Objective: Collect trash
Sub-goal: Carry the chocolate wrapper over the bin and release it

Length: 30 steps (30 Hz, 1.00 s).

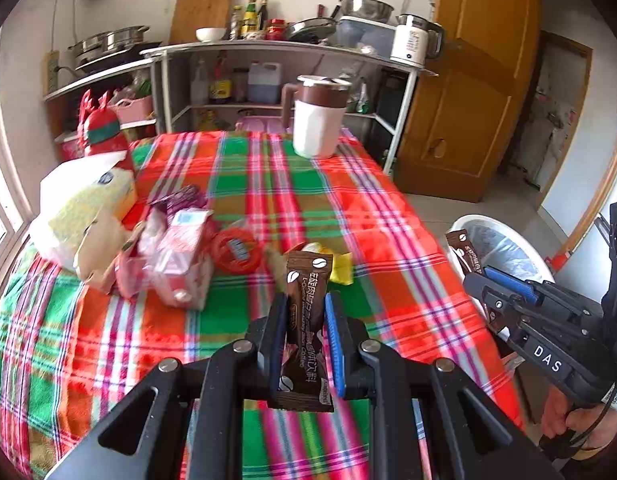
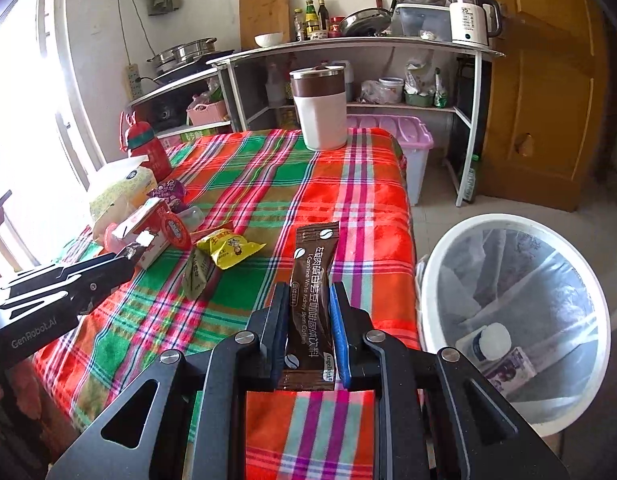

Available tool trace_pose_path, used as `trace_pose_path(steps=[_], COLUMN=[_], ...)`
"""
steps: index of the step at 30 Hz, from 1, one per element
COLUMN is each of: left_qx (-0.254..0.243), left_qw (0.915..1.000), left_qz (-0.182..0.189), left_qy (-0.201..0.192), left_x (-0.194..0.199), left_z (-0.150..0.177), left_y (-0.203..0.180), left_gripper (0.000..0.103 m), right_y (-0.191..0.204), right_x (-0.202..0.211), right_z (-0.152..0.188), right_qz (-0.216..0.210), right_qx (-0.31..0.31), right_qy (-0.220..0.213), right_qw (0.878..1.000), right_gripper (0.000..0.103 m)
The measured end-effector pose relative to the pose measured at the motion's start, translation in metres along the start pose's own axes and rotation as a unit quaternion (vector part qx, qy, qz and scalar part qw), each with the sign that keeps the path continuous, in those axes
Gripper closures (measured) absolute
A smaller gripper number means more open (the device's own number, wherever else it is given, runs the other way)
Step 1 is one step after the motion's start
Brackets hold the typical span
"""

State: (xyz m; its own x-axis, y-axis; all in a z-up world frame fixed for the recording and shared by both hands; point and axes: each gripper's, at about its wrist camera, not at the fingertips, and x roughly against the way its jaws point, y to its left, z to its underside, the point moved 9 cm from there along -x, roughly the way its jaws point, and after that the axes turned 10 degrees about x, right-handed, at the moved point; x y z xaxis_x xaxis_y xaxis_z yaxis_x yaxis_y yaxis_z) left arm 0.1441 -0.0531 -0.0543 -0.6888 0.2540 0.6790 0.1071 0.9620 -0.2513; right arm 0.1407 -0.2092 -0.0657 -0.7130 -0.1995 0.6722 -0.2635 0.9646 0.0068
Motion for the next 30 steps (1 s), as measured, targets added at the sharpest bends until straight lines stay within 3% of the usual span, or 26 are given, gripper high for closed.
trace_pose_path(steps=[6,19,30], left_qx=[-0.032,-0.091,-0.12], left_qw=[0.9989,0.9895,0.9824], left_qz=[0.035,0.11,0.126], left_qy=[-0.003,0.027,0.068], left_x=[-0.005,-0.031,-0.061], left_z=[-0.007,0.006,0.031], left_y=[-0.048,-0.156,-0.208], left_gripper=[0.083,0.083,0.083], right_y=[-0.037,-0.119,-0.173], right_x=[0.02,0.044,0.044], right_z=[0.003,0.027,0.06], right_qz=[0.025,0.078,0.104], right_qx=[-0.025,-0.077,-0.111], right_qy=[-0.012,-0.004,0.023], right_qw=[0.999,0.994,0.988], right_gripper=[0.082,0.082,0.082])
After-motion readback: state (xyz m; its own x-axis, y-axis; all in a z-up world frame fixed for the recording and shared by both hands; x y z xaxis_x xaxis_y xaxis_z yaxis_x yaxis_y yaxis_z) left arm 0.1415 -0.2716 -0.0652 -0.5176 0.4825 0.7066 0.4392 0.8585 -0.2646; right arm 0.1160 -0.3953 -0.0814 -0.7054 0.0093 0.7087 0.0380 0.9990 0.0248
